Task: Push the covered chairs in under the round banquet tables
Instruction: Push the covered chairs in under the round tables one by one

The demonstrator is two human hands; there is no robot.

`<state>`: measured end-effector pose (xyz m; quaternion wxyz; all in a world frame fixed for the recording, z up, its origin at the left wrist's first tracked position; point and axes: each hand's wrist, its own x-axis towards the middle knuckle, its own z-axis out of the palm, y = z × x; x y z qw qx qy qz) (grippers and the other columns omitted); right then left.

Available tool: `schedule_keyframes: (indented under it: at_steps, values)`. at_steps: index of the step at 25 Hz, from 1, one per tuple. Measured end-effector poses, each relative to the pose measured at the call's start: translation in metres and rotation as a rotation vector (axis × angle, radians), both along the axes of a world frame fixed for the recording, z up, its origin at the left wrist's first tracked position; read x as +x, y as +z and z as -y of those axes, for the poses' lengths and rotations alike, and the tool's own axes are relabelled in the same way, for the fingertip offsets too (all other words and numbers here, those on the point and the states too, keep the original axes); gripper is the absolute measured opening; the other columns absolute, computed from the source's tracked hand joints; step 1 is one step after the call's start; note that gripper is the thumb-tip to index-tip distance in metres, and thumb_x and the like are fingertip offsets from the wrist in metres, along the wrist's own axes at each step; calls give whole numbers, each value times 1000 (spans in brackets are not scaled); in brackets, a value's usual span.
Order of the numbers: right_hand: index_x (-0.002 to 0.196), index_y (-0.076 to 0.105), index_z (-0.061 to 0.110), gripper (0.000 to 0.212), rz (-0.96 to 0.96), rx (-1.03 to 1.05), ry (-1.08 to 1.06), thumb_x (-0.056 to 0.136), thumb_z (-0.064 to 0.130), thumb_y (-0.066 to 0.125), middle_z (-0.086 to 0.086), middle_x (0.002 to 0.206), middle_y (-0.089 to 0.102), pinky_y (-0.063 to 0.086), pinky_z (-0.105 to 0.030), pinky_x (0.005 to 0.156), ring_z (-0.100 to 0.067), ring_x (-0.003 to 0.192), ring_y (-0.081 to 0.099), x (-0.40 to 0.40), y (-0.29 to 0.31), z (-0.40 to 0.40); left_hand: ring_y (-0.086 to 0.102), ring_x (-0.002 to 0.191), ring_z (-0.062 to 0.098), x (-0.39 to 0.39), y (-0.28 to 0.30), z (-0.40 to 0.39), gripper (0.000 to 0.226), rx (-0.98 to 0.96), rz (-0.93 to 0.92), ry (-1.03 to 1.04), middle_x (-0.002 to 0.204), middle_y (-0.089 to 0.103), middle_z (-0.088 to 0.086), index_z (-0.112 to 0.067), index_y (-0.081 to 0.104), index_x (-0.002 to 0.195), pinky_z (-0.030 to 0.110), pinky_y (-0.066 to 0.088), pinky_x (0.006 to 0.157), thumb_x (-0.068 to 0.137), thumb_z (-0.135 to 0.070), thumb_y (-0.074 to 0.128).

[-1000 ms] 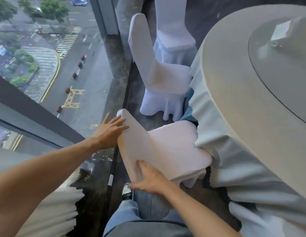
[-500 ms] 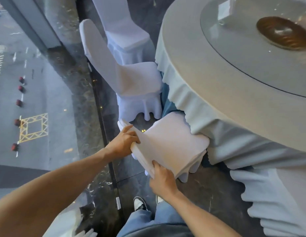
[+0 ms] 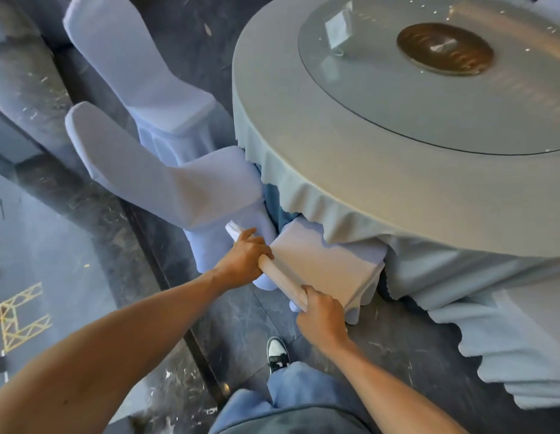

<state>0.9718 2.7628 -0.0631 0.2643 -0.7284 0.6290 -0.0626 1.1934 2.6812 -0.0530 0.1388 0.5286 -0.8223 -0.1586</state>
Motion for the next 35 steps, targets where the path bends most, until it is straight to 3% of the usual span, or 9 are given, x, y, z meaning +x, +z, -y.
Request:
schedule_keyframes:
  at_steps: [5, 8, 13, 18, 21, 25, 29, 32, 35]
  values:
    - [103, 64, 19, 32, 6, -1, -112, 73, 9, 61, -5, 86, 71, 51, -39, 67, -36, 78, 63, 6, 6, 53, 54, 117, 46, -2, 8, 62, 31, 108, -9, -28, 95, 70, 12, -11, 77, 97, 50, 27, 115, 72, 7, 73]
    - [101, 63, 19, 28, -3, 21, -161, 74, 10, 62, -5, 86, 71, 51, -40, 68, -36, 79, 64, 11, 6, 70, 41, 132, 40, -5, 12, 81, 32, 198, 78, 21, 105, 68, 7, -18, 76, 108, 54, 34, 106, 81, -2, 67]
    - [104, 65, 22, 30, -75, 20, -280, 77, 11, 63, -4, 89, 72, 48, -35, 68, -33, 84, 66, 19, 8, 89, 51, 111, 33, -5, -2, 102, 27, 163, 120, 10, 94, 68, 0, -27, 77, 101, 52, 44, 83, 77, -16, 72]
    - [105, 62, 26, 30, -173, 125, -395, 76, 20, 64, 0, 92, 71, 39, -31, 61, -30, 82, 65, 33, 13, 99, 52, 110, 21, 17, 3, 124, 21, 208, 148, -107, 100, 67, -7, -30, 71, 103, 39, 52, 70, 83, -30, 63]
    - [110, 60, 31, 34, -148, 168, -437, 77, 25, 61, 3, 94, 70, 46, -33, 63, -29, 82, 64, 60, 23, 108, 57, 109, 20, 54, 11, 153, 22, 278, 203, -270, 108, 66, -6, -26, 67, 104, 35, 50, 75, 87, -35, 58]
    - [116, 59, 30, 34, -136, 176, -346, 82, 25, 59, 4, 95, 67, 37, -30, 53, -20, 76, 58, 105, 49, 142, 60, 114, 22, 101, 17, 198, 46, 402, 238, -371, 129, 63, -4, -34, 57, 134, 39, 50, 92, 91, -48, 58]
    - [100, 55, 23, 23, -155, 362, -241, 85, 40, 57, 2, 89, 61, 36, -33, 56, -20, 78, 59, 144, 56, 189, 63, 104, 22, 130, 21, 232, 36, 537, 280, -495, 118, 67, -1, -34, 61, 127, 38, 52, 87, 90, -37, 59]
    - [82, 45, 28, 17, -91, 471, -178, 88, 38, 56, 8, 77, 48, 31, -29, 55, -11, 66, 48, 174, 52, 230, 59, 114, 23, 163, 27, 264, 45, 551, 346, -530, 126, 63, 0, -30, 56, 136, 40, 48, 94, 91, -34, 61]
    - [97, 53, 14, 17, -49, 462, -127, 91, 31, 55, 1, 87, 53, 33, -28, 58, -18, 77, 52, 211, 48, 272, 47, 131, 24, 216, 34, 296, 56, 476, 384, -432, 146, 49, 2, -28, 43, 147, 41, 37, 108, 95, -40, 58]
